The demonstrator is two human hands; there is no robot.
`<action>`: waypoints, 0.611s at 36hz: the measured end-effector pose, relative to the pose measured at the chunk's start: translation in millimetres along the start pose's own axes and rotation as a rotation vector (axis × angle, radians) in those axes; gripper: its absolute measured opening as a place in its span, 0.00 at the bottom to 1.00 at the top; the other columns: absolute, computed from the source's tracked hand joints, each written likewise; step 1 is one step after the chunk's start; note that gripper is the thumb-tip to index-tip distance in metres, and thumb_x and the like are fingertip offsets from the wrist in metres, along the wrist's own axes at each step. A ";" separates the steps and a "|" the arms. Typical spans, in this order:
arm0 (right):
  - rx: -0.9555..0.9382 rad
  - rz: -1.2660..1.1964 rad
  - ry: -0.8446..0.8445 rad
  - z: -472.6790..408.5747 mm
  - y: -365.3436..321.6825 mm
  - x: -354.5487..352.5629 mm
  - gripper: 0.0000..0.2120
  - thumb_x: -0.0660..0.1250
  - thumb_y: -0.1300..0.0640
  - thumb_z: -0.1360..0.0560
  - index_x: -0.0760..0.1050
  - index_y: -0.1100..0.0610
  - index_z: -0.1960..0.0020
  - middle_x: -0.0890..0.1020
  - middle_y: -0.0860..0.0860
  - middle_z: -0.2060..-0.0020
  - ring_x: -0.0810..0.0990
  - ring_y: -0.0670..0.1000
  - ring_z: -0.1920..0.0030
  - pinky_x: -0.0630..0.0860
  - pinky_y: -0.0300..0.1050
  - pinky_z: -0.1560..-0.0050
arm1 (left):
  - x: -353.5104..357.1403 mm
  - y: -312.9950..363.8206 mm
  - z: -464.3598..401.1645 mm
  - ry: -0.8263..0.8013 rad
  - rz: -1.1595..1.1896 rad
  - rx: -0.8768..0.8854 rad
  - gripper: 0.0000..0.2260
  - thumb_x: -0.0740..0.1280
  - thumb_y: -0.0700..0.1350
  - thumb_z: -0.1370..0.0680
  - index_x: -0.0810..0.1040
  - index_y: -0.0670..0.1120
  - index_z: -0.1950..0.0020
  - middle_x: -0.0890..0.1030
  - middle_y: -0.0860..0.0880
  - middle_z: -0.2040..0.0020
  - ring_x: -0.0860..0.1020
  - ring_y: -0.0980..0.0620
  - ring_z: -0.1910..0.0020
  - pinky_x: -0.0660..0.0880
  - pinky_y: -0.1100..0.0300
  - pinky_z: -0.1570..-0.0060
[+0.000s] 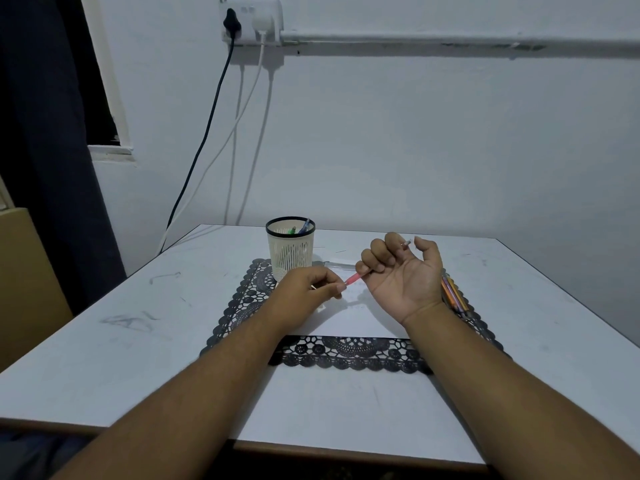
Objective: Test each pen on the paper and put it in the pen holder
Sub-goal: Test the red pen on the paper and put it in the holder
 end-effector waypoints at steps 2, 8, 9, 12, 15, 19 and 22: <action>-0.007 -0.005 0.003 -0.7 -1.9 -0.1 0.12 0.57 0.46 0.28 0.60 0.52 0.64 0.58 0.50 0.68 0.55 0.52 0.65 0.60 0.48 0.60 | -0.8 3.3 0.3 -0.001 -0.014 0.005 0.03 0.73 0.45 0.21 0.85 0.50 0.54 0.85 0.54 0.60 0.77 0.62 0.63 0.71 0.66 0.59; -0.017 0.040 -0.002 -1.2 -3.3 -0.8 0.10 0.55 0.51 0.28 0.60 0.53 0.66 0.60 0.50 0.70 0.57 0.52 0.67 0.58 0.48 0.61 | -1.2 2.8 2.3 0.000 -0.022 0.002 0.03 0.73 0.44 0.21 0.86 0.49 0.54 0.85 0.53 0.60 0.76 0.62 0.63 0.71 0.67 0.60; -0.018 0.037 0.002 -0.9 -3.4 -1.3 0.11 0.55 0.50 0.28 0.60 0.53 0.66 0.60 0.50 0.70 0.57 0.52 0.67 0.58 0.48 0.61 | -0.8 3.1 2.4 -0.001 -0.017 0.002 0.03 0.73 0.44 0.21 0.86 0.49 0.54 0.85 0.53 0.60 0.76 0.61 0.63 0.71 0.67 0.60; -0.019 0.022 0.013 -0.7 -3.9 -1.7 0.11 0.56 0.48 0.28 0.61 0.53 0.65 0.59 0.50 0.69 0.56 0.52 0.66 0.58 0.48 0.61 | -0.9 3.7 1.7 0.001 -0.002 -0.004 0.03 0.73 0.44 0.21 0.86 0.48 0.55 0.85 0.53 0.61 0.76 0.60 0.63 0.71 0.66 0.60; -0.016 0.040 0.001 -1.1 -3.6 -0.2 0.11 0.55 0.49 0.28 0.61 0.53 0.66 0.60 0.50 0.70 0.57 0.52 0.67 0.59 0.48 0.61 | -1.4 2.6 1.6 0.003 -0.007 -0.009 0.03 0.73 0.44 0.22 0.85 0.48 0.55 0.85 0.51 0.60 0.76 0.59 0.63 0.71 0.61 0.60; -0.015 0.033 -0.001 -0.1 -2.2 -1.5 0.11 0.56 0.49 0.27 0.61 0.53 0.66 0.60 0.50 0.70 0.58 0.52 0.67 0.59 0.48 0.61 | -1.1 2.9 2.9 0.006 -0.015 -0.005 0.03 0.73 0.44 0.22 0.85 0.48 0.55 0.85 0.52 0.61 0.75 0.60 0.64 0.70 0.64 0.61; -0.017 0.043 -0.011 -1.9 -3.4 -0.4 0.11 0.55 0.49 0.27 0.60 0.52 0.66 0.60 0.50 0.70 0.58 0.52 0.67 0.60 0.48 0.62 | -1.4 4.8 2.0 0.006 -0.016 -0.001 0.03 0.73 0.44 0.22 0.85 0.48 0.55 0.84 0.54 0.62 0.75 0.60 0.64 0.70 0.65 0.62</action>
Point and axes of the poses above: each hand's wrist, its own z-axis away from the middle knuckle, its own x-axis out of the palm, y = z × x, the point moved 8 cm from there along -z, towards the middle knuckle
